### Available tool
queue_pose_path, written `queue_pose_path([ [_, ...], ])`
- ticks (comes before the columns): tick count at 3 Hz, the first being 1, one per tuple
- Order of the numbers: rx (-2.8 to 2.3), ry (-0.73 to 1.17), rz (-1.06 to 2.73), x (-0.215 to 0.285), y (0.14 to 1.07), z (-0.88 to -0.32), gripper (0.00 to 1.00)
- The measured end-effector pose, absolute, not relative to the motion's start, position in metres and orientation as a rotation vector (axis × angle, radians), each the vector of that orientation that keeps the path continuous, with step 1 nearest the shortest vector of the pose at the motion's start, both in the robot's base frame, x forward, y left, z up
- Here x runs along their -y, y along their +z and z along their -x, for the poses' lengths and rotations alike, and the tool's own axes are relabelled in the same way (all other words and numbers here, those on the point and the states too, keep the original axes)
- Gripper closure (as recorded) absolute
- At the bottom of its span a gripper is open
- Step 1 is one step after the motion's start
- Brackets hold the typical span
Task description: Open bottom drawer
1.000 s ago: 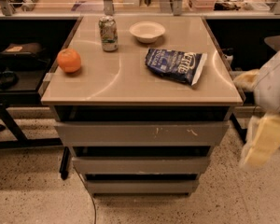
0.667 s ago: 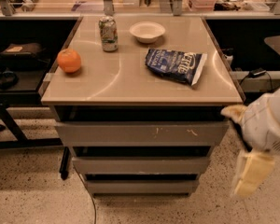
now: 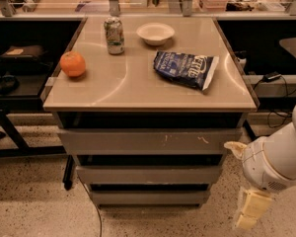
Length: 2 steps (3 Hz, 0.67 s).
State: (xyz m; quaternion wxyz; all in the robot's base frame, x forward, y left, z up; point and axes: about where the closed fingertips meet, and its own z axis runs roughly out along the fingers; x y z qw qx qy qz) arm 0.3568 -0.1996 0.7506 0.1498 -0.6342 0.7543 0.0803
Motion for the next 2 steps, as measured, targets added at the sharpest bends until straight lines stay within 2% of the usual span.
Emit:
queue_pose_path([
  [1, -2.154, 0.243, 1.832, 0.200, 0.742, -0.356, 0.00],
  [2, -2.159, 0.293, 1.807, 0.212, 0.682, -0.359, 0.00],
])
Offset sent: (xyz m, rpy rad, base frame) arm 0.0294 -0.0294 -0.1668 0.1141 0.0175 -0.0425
